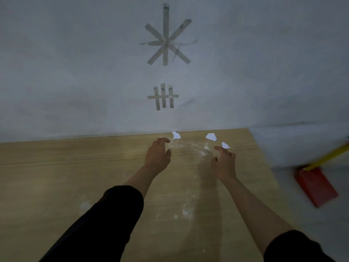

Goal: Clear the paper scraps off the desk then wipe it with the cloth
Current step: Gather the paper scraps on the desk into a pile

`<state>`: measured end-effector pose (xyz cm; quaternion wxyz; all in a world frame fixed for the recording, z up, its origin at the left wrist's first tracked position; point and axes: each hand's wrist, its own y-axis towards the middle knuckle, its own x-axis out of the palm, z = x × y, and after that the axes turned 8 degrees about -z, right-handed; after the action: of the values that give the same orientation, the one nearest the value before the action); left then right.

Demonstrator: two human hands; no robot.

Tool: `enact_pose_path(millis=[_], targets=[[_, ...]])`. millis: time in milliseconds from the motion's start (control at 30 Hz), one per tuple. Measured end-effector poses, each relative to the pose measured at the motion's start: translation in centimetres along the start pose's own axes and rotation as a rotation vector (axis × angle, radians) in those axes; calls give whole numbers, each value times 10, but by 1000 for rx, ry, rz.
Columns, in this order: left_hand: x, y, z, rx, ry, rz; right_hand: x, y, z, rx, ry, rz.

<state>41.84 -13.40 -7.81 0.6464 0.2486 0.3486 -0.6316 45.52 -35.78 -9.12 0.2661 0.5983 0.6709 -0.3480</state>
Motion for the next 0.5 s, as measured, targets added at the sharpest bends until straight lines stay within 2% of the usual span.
enact_pose_path(millis=[200,400,500], targets=[[22,41,4,-23,64,-12,-6,61,25,55,85,36],[34,78,-1,-131,122,-78,1,91,55,34,-200,10],[37,91,-2,-129,164,-109,4,93,60,-2,-213,67]])
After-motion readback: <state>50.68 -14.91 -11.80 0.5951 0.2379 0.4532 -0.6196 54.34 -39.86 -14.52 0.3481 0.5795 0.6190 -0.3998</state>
